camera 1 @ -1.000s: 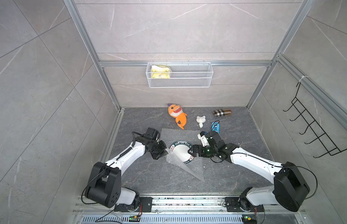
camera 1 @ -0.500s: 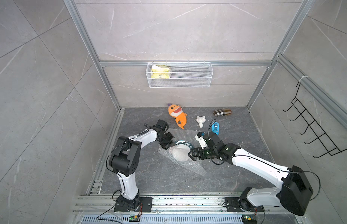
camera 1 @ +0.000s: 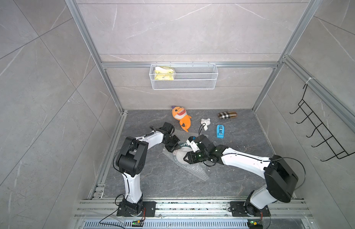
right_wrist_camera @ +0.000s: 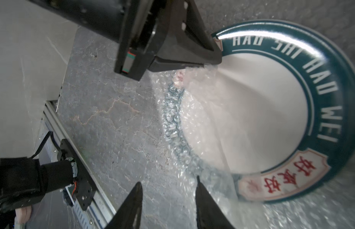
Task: Wrap dinner plates in bubble wrap
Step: Wrap the plate in the bubble wrap.
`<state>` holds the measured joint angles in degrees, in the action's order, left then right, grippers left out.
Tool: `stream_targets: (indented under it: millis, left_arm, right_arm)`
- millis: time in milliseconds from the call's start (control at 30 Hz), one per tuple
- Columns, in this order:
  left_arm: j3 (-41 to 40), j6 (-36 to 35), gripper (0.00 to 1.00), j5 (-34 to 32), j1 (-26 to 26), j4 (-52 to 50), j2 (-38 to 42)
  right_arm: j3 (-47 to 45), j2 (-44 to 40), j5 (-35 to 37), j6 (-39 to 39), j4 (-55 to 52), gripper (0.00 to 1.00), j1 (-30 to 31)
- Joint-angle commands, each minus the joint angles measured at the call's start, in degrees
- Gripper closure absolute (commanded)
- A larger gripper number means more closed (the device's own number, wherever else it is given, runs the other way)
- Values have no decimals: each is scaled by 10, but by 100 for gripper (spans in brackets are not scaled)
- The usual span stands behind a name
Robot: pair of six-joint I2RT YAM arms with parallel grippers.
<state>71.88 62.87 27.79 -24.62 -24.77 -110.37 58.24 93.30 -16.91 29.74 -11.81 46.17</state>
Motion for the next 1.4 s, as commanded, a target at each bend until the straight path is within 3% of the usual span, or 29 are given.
stream_targets:
  millis: [0,200,367,433,467,567,700,1367]
  left_arm:
    - [17,10,100,4,-3,9,-3]
    - [18,7,91,31,-3,27,3]
    - [20,5,63,45,-3,41,14]
    - [23,0,57,36,-2,42,27]
    - [26,0,58,25,-3,41,35]
    - [23,2,82,6,-3,45,61]
    - [10,6,100,24,-5,53,69]
    - [-47,-19,100,18,-33,71,-15]
  right_arm:
    - [4,38,27,25,52,57,-4]
    - [-13,102,40,61,83,73,-32]
    - [-18,117,45,65,72,77,-38]
    - [-17,123,45,69,67,78,-38]
    - [-17,127,46,71,64,79,-39]
    - [-19,130,55,77,54,79,-41]
    - [-20,127,56,74,48,79,-42]
    - [-1,80,48,62,15,79,-50]
